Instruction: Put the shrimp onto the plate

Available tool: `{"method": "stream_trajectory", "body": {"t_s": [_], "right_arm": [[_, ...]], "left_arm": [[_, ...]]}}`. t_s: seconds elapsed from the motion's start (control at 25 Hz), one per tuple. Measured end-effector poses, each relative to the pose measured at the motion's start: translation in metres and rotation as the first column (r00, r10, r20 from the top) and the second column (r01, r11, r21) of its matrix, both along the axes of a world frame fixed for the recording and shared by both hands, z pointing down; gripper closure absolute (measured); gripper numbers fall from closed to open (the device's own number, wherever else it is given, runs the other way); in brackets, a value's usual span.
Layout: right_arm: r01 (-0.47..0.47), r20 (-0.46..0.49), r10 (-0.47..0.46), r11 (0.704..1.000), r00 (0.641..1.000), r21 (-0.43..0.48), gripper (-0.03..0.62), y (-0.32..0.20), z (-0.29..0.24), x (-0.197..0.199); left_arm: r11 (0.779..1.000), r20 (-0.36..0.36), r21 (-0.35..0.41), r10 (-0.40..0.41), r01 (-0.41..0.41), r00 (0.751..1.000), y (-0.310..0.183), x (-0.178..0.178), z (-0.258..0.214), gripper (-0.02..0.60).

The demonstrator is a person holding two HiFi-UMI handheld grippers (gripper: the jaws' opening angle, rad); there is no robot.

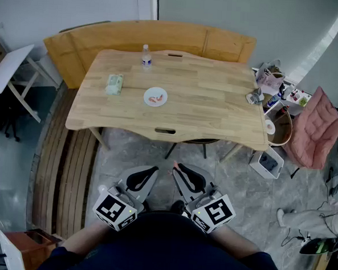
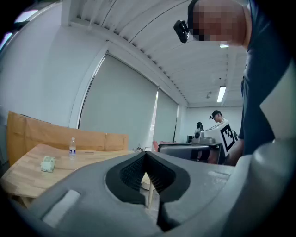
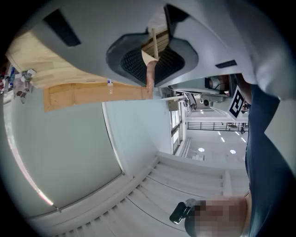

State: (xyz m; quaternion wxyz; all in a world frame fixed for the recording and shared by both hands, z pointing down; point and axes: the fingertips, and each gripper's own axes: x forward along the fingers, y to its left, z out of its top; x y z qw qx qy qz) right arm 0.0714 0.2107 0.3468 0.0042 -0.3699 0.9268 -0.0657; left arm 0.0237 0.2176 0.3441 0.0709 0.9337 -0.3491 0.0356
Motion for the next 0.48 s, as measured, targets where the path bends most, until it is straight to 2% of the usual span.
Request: {"method": "stream_trajectory", "body": {"t_s": [0.48], "right_arm": [[0.02, 0.013, -0.02, 1.0, 1.0, -0.004, 0.533, 0.0005, 0.0021, 0.0021]], "left_arm": [[1.0, 0.006, -0.011, -0.023, 0.023, 1.0, 0.0021, 0.0031, 0.0036, 0.577]]}}
